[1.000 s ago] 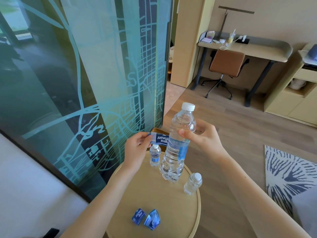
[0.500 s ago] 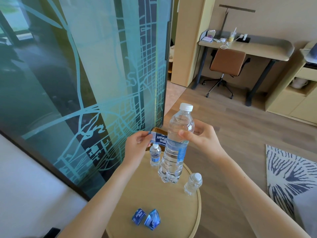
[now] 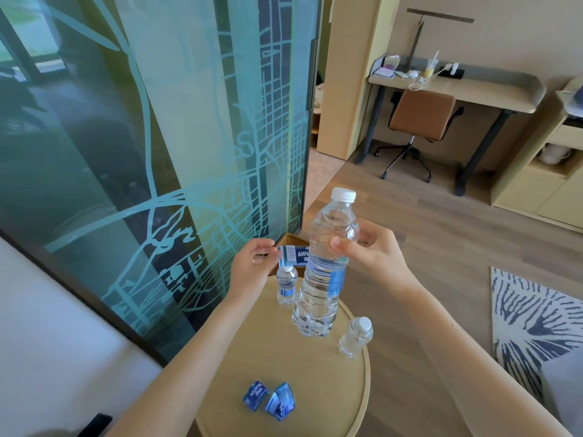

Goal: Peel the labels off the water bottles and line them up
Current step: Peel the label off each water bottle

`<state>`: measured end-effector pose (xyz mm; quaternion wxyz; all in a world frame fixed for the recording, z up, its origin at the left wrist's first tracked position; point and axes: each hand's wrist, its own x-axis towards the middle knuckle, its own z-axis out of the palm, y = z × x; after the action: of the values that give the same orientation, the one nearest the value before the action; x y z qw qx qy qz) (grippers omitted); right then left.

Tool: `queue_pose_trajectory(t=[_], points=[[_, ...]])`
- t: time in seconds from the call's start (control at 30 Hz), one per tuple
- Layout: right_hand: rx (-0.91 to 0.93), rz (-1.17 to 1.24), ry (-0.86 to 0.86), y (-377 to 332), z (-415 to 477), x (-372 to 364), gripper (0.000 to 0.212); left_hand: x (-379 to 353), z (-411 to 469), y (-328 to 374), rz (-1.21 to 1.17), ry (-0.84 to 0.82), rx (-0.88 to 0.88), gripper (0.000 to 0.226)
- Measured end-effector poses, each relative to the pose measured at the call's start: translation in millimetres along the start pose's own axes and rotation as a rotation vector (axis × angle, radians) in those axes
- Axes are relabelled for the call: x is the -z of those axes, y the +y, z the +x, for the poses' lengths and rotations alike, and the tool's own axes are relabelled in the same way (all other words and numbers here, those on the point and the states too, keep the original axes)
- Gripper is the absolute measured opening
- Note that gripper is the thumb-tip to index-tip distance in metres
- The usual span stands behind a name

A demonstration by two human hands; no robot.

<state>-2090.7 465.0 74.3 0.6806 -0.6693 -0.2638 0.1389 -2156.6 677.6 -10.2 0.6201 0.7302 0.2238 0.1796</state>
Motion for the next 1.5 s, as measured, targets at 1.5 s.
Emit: queue_pose_trajectory(t=[1.5], points=[[-0.113, -0.108, -0.143, 18, -1, -3, 0.032, -13, -85, 16, 0.057, -0.215, -0.076, 0.036]])
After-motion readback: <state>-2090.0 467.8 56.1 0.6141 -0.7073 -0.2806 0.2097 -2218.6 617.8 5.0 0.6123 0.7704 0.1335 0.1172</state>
